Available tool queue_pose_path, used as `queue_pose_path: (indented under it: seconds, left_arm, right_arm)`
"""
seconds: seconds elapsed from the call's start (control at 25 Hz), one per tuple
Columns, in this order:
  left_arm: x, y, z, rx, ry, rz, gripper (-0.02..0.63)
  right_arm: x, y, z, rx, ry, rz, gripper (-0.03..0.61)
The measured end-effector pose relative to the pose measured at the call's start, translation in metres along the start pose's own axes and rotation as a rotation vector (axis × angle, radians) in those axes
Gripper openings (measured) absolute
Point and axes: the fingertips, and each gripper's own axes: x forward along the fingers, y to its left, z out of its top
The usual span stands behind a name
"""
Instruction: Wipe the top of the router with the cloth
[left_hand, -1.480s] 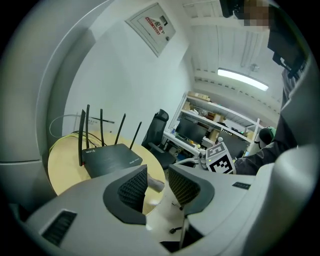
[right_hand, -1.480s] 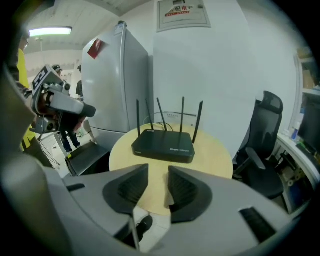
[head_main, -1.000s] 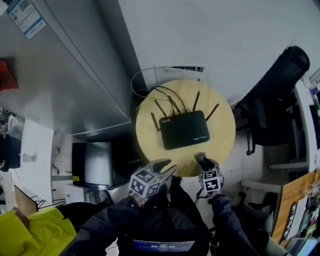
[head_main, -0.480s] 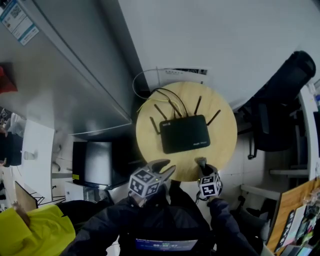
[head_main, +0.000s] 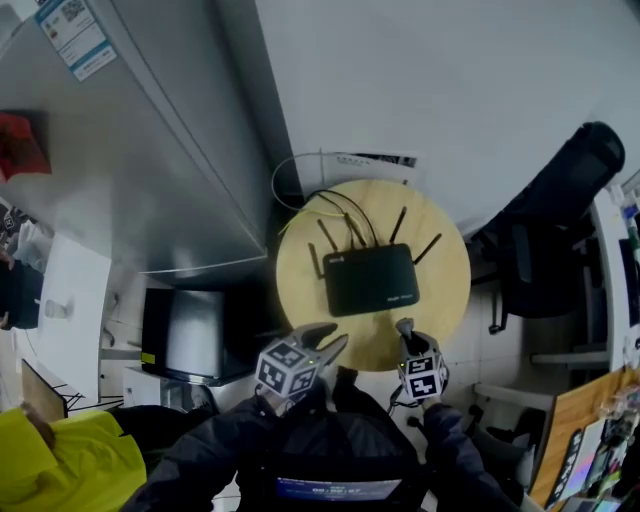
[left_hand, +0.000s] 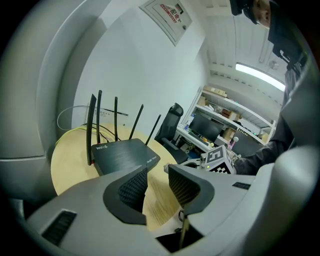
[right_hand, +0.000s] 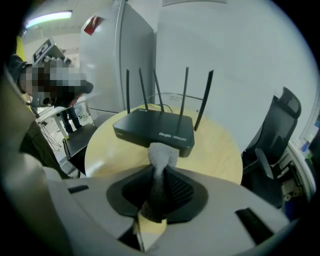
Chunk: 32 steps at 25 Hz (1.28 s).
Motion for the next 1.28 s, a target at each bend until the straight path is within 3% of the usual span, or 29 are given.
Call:
queue_pose_path:
  seconds: [0.28, 0.52, 0.8, 1.28]
  left_arm:
    - [-0.022, 0.014, 0.012, -0.018, -0.061, 0.042, 0.129]
    - [-0.039, 0.037, 0.036, -0.035, -0.134, 0.106, 0.129]
    - [-0.050, 0.060, 0.046, -0.078, -0.163, 0.187, 0.129]
    - [-0.053, 0.083, 0.050, -0.143, -0.184, 0.268, 0.129]
  right_arm:
    - [-0.033, 0.003, 0.065, 0.089, -0.086, 0.078, 0.089]
    - [-0.009, 0.004, 0.140, 0.117, -0.158, 0.165, 0.089]
    - [0.056, 0.036, 0.189, 0.121, -0.112, 0.269, 0.089]
    - [0.136, 0.080, 0.205, 0.132, 0.017, 0.334, 0.089]
